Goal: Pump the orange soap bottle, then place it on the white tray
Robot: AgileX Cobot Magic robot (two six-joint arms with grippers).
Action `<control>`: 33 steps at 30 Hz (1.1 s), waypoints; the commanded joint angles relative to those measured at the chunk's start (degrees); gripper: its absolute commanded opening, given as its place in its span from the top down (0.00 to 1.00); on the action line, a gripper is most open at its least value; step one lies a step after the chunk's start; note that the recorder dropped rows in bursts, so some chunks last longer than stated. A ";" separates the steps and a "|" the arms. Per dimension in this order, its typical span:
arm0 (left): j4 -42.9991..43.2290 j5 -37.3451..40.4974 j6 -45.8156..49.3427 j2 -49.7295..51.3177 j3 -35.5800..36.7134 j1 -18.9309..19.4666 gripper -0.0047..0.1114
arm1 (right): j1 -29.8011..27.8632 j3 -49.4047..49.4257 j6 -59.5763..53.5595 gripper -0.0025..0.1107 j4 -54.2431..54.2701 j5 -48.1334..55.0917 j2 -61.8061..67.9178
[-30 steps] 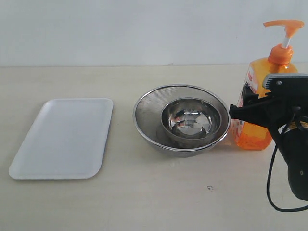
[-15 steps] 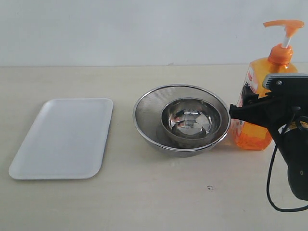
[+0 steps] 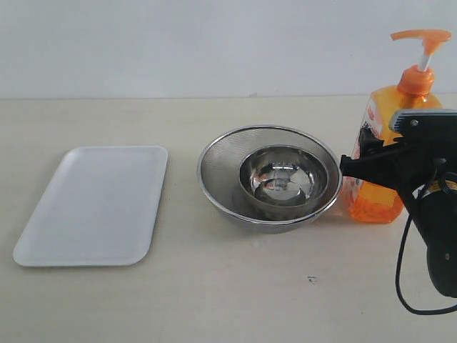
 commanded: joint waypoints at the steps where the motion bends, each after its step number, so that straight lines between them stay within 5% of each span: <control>1: -0.11 -1.34 0.31 -0.14 0.25 0.18 0.92 | 0.04 0.08 1.54 0.98 -0.49 1.08 -0.17; 20: 3.80 -0.17 0.23 -0.14 2.49 0.18 0.92 | 0.04 0.08 1.52 0.98 -0.49 0.19 -0.17; 22: 15.50 -0.17 -9.06 -0.14 3.14 0.18 0.92 | 0.04 0.08 1.52 0.98 -0.49 0.19 -0.17; 30: 90.24 -4.23 -82.38 -0.14 3.36 0.18 0.92 | 0.04 0.08 1.52 0.98 -0.49 0.19 -0.17; 33: 100.64 -4.53 -91.23 -0.14 5.29 0.18 0.92 | 0.04 0.08 1.52 0.98 -0.49 0.19 -0.17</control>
